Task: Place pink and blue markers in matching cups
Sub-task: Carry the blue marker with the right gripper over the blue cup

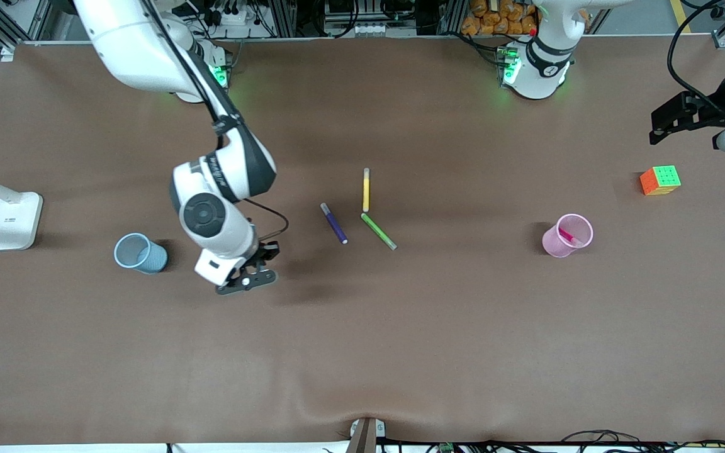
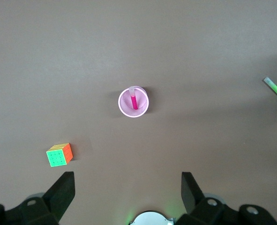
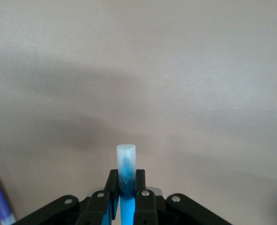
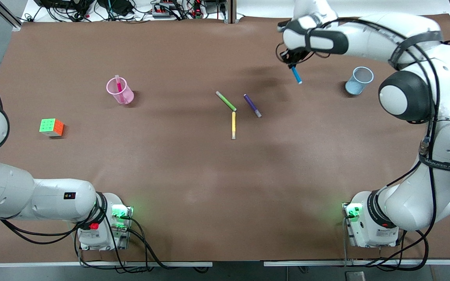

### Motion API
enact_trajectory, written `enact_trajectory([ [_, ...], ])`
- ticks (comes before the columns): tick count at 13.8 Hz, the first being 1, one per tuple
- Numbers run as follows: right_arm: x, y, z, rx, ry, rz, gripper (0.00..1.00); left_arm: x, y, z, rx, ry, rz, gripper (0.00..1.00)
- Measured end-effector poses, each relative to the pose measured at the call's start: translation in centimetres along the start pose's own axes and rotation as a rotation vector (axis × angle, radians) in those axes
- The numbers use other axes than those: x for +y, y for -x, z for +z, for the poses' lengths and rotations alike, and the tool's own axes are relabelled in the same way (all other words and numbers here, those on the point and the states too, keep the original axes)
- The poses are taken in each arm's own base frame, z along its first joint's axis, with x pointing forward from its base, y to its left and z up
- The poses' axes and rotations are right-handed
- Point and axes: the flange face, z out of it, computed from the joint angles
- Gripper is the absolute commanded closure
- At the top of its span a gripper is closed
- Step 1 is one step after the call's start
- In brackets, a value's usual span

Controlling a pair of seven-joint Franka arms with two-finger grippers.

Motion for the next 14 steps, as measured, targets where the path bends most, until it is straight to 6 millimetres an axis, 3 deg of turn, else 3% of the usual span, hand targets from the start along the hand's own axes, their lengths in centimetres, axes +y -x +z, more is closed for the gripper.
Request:
enact_trajectory([
  [8,7.6,-0.7,-8.6,-0.003,-0.010,-0.203,1.00,0.0,0.0,0.1,-0.002,0.000,-0.003,0.00],
  [14,9.2,0.2,-12.4,0.032,-0.031,-0.449,1.00,0.0,-0.1,0.3,-0.007,0.001,-0.003,0.00],
])
